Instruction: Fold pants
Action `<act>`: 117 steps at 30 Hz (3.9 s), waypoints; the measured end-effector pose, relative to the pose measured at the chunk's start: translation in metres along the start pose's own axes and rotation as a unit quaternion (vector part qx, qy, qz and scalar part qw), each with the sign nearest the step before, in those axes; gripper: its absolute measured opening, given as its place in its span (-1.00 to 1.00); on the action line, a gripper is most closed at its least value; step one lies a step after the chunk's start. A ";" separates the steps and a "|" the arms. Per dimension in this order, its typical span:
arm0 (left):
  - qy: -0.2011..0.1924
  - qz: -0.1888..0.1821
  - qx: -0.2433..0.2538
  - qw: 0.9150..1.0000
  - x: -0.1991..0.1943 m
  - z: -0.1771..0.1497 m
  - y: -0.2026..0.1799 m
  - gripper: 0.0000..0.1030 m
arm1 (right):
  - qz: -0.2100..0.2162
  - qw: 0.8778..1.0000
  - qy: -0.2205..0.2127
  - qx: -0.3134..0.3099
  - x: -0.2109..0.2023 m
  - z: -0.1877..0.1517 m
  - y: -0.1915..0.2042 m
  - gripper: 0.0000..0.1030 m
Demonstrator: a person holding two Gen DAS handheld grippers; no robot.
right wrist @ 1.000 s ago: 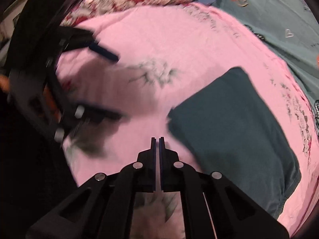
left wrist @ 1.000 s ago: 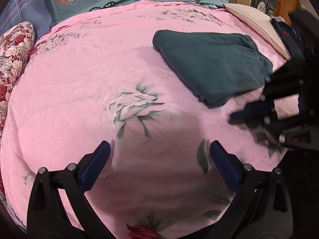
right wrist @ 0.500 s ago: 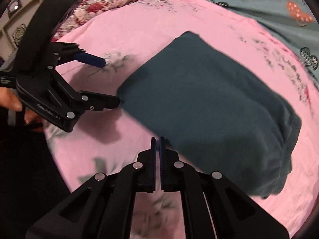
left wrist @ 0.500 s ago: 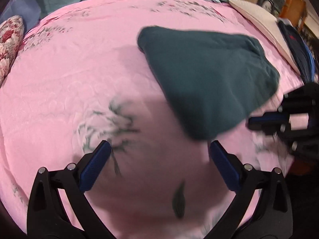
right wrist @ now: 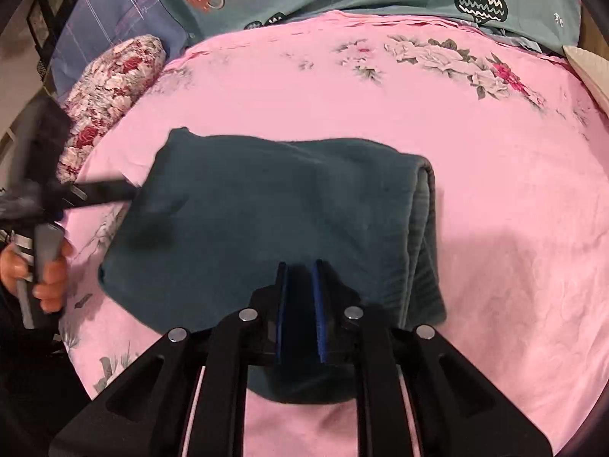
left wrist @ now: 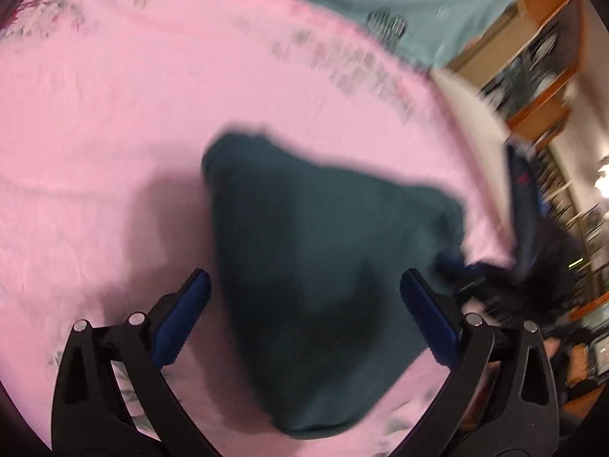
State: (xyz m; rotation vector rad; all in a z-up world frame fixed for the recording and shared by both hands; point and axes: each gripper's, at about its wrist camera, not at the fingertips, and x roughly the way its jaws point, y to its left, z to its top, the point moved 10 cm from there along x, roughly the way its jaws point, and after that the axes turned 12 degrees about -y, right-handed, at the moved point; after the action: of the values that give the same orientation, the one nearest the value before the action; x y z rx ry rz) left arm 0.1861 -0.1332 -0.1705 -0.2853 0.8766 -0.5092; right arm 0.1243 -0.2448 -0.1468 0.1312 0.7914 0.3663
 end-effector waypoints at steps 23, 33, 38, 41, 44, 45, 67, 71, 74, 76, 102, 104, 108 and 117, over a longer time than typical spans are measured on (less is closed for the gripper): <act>-0.015 -0.048 -0.095 0.994 -0.026 0.028 0.014 0.83 | 0.123 0.986 0.013 0.108 0.009 0.021 -0.043 0.16; 0.005 -0.029 -0.019 0.999 0.008 0.016 -0.005 0.96 | 0.150 0.980 0.014 0.126 0.009 0.016 -0.046 -0.16; 0.010 -0.041 0.006 0.999 0.010 0.015 -0.021 -0.11 | 0.153 0.980 0.016 0.124 0.009 0.015 -0.046 -0.46; 0.006 -0.008 0.016 1.000 0.009 0.014 -0.014 -0.46 | 0.140 0.985 0.003 0.103 0.004 0.019 -0.043 -0.49; -0.003 -0.006 0.021 1.000 0.004 0.016 -0.016 -0.53 | 0.136 0.986 -0.010 0.092 -0.004 0.022 -0.037 -0.52; -0.007 -0.005 0.025 1.000 0.002 0.017 -0.017 -0.54 | 0.137 0.987 -0.014 0.089 -0.007 0.023 -0.034 -0.52; -0.161 0.036 0.107 0.981 -0.106 0.157 -0.049 -0.74 | 0.117 0.987 -0.113 0.007 -0.064 0.156 0.042 -0.59; -0.117 0.043 0.092 0.988 -0.092 0.150 -0.028 -0.68 | 0.033 0.999 -0.035 0.010 -0.018 0.148 0.008 -0.61; -0.082 0.025 0.070 0.994 -0.067 0.115 -0.011 -0.20 | -0.007 0.999 -0.010 0.040 0.001 0.121 -0.035 -0.61; -0.057 0.013 0.052 0.997 -0.044 0.092 -0.001 -0.13 | -0.026 0.997 -0.004 0.074 0.010 0.103 -0.070 -0.61; -0.025 -0.022 -0.014 0.999 0.055 0.084 -0.014 -0.74 | 0.052 0.986 -0.032 0.153 0.026 0.073 -0.111 -0.65; -0.040 -0.033 -0.013 0.999 0.041 0.094 -0.021 -0.74 | 0.056 0.987 -0.041 0.145 0.015 0.082 -0.101 -0.65; -0.085 -0.032 0.007 0.996 0.004 0.126 -0.033 -0.74 | 0.070 0.989 -0.064 0.117 -0.007 0.110 -0.073 -0.65; -0.190 0.026 0.039 0.981 -0.076 0.234 -0.024 -0.74 | 0.075 0.986 -0.142 0.048 -0.044 0.229 -0.006 -0.66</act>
State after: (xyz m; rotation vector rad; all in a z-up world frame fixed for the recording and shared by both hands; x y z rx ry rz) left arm 0.3232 -0.1049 0.0333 -0.2762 0.4895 -0.4207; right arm 0.2609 -0.2619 0.0414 0.3279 0.5179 0.4399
